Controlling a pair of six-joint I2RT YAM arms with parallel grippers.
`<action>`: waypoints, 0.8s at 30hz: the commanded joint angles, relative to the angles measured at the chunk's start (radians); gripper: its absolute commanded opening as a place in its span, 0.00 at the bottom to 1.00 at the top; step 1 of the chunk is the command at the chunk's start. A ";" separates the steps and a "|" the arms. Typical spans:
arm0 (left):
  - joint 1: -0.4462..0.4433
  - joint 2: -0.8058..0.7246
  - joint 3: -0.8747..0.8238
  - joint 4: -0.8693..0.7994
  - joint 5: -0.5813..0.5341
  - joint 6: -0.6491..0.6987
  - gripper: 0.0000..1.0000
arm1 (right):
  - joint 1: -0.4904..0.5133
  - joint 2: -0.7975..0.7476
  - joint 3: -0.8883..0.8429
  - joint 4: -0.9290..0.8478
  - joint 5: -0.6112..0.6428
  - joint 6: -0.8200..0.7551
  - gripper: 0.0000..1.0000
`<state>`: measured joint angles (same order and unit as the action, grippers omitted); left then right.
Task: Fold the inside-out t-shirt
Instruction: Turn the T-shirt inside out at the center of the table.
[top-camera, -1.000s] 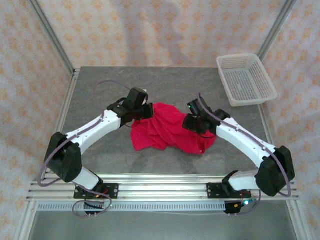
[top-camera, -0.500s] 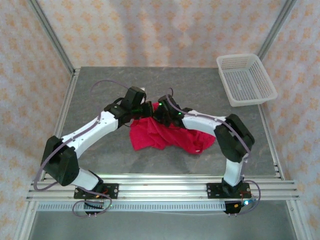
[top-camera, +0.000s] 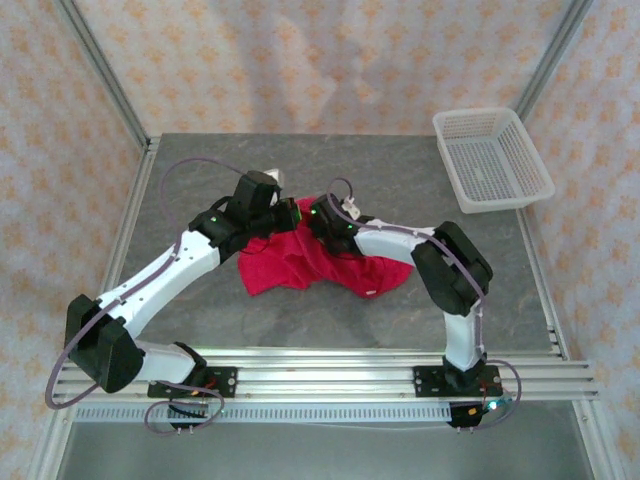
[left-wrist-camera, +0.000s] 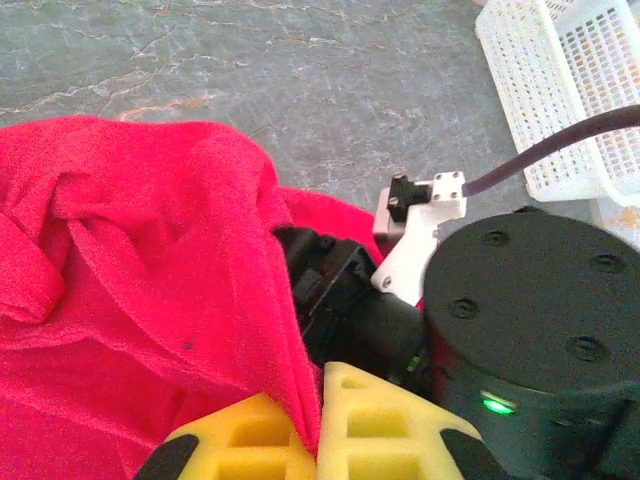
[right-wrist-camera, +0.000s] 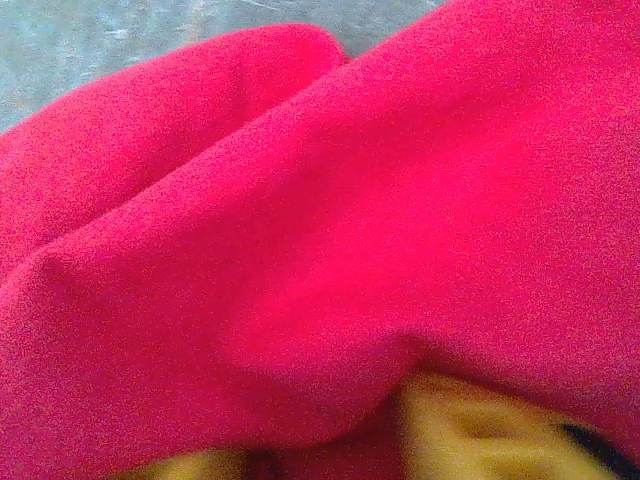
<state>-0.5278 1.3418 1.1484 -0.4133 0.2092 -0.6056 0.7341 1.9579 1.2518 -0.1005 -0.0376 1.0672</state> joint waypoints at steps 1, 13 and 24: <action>0.018 -0.023 -0.018 -0.006 -0.023 0.009 0.00 | -0.024 -0.012 -0.004 -0.058 0.015 -0.044 0.02; 0.131 0.132 -0.040 0.036 0.000 0.050 0.00 | -0.134 -0.417 0.119 -0.326 -0.235 -0.427 0.00; 0.144 0.234 0.028 0.080 0.075 0.033 0.00 | -0.284 -0.499 0.237 -0.479 -0.327 -0.444 0.00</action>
<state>-0.4011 1.5558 1.1728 -0.3317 0.3023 -0.5682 0.4961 1.4891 1.4384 -0.5156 -0.3595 0.6483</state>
